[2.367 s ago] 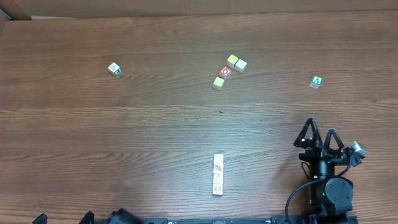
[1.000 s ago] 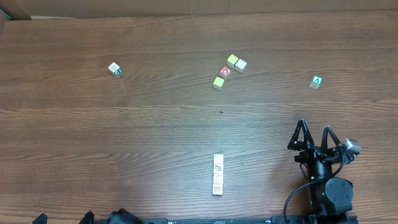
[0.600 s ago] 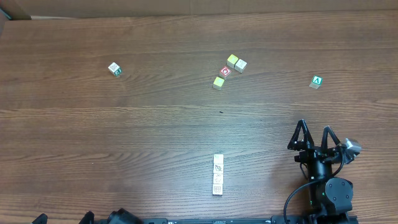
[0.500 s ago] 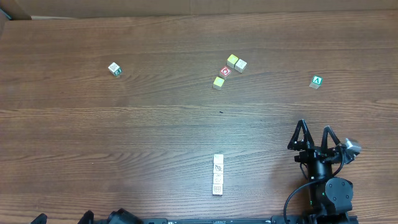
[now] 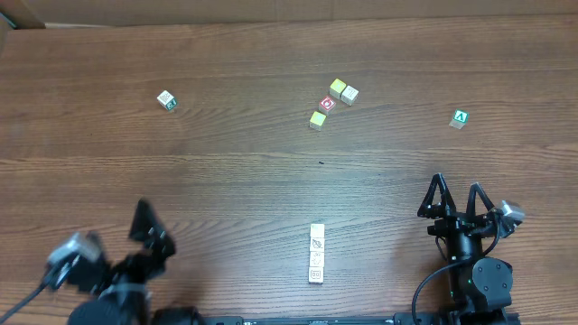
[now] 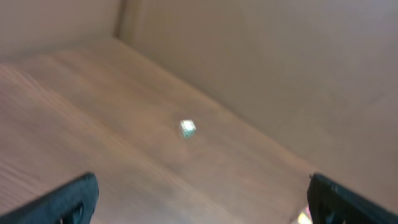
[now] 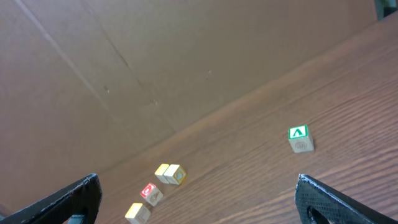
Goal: Flip 4 blocks
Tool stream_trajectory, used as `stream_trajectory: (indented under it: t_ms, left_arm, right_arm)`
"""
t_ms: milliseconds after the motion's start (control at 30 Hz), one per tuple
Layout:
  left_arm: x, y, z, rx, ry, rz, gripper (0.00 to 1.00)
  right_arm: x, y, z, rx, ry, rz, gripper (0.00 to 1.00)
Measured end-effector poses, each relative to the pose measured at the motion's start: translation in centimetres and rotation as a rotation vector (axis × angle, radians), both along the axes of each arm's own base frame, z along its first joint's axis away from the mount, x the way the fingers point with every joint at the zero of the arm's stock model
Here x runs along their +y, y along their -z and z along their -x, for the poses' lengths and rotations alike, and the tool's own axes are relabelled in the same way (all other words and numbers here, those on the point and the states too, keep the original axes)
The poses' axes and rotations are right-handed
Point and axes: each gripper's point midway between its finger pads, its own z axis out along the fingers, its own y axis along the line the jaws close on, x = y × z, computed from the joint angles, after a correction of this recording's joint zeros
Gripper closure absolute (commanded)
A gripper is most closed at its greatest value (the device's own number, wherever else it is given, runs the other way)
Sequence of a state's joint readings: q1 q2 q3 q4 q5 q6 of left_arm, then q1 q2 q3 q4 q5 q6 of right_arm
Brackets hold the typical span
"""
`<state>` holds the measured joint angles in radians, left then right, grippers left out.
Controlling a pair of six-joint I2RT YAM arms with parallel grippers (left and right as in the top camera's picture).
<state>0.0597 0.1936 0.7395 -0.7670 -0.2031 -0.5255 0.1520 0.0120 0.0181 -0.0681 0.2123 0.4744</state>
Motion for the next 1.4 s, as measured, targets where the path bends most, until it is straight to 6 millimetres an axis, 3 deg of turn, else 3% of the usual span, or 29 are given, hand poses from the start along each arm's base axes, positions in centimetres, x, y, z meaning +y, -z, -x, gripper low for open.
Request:
stream_trajectory:
  t_ms: [200,400,667,967,1400]
  left_arm:
    - [-1.7,4.9,-4.2,-0.145,0.116,0.011,0.0]
    - [-1.6,6.5,-6.1,-0.273,0.124,-0.007,0.0]
    - [-0.2,9.8,-6.9,-0.264,0.05,-0.048,0.0]
    - [-0.9,13.2,-7.0,-0.092,0.121,-0.218,0.0]
    - [-1.8,13.4,-7.2,-0.071,0.191,-0.318,0.0]
  right_arm:
    - [0.0,0.0,0.0,0.0,0.0,0.0,0.0]
    - [0.0,0.0,0.0,0.0,0.0,0.0,0.0]
    - [0.0,0.0,0.0,0.0,0.0,0.0,0.0]
    - [0.0,0.0,0.0,0.0,0.0,0.0,0.0]
    - [0.0,0.0,0.0,0.0,0.0,0.0,0.0]
